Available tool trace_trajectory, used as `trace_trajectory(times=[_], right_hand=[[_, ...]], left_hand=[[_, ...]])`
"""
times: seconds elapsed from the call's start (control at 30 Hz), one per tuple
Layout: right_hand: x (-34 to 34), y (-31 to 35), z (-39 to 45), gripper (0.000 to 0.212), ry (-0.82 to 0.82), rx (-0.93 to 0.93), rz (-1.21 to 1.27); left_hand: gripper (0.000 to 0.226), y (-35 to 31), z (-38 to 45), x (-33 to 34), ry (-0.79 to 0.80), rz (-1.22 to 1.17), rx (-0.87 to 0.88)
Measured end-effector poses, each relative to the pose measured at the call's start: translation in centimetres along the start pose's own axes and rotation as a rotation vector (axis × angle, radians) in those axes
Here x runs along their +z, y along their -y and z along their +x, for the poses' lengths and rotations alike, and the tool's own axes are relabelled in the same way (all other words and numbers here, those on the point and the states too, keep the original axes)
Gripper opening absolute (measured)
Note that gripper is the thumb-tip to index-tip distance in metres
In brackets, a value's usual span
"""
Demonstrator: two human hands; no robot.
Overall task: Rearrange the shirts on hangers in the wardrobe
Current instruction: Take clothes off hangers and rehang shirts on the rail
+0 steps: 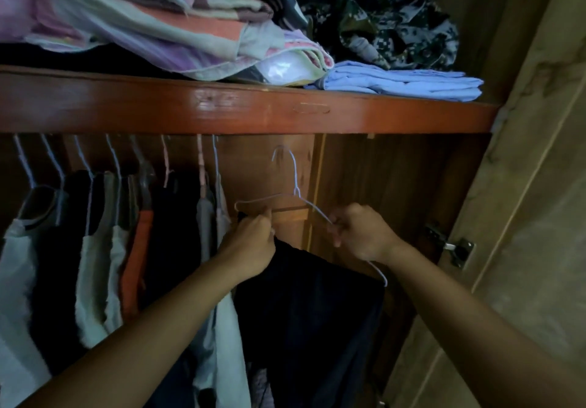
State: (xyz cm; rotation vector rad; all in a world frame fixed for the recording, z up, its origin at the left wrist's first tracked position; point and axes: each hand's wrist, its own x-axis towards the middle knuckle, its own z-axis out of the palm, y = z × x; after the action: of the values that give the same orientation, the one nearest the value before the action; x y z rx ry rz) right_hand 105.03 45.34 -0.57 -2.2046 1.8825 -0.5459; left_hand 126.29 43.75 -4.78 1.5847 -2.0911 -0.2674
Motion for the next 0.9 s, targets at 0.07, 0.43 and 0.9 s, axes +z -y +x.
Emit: trace_trajectory(times=[0.07, 0.43, 0.9], right_hand=[[0.0, -1.0, -1.8, 0.026, -0.028, 0.012, -0.013], [-2.5, -7.7, -11.8, 0.024, -0.133, 0.111, -0.005], [-8.1, -13.1, -31.1, 0.022, -0.607, 0.129, 0.159]], left_hand=[[0.055, -0.4, 0.7, 1.2, 0.02, -0.017, 0.019], [0.028, -5.1, 0.1, 6.2, 0.038, -0.208, 0.32], [0.013, -22.9, -10.3, 5.8, 0.296, -0.667, 0.588]])
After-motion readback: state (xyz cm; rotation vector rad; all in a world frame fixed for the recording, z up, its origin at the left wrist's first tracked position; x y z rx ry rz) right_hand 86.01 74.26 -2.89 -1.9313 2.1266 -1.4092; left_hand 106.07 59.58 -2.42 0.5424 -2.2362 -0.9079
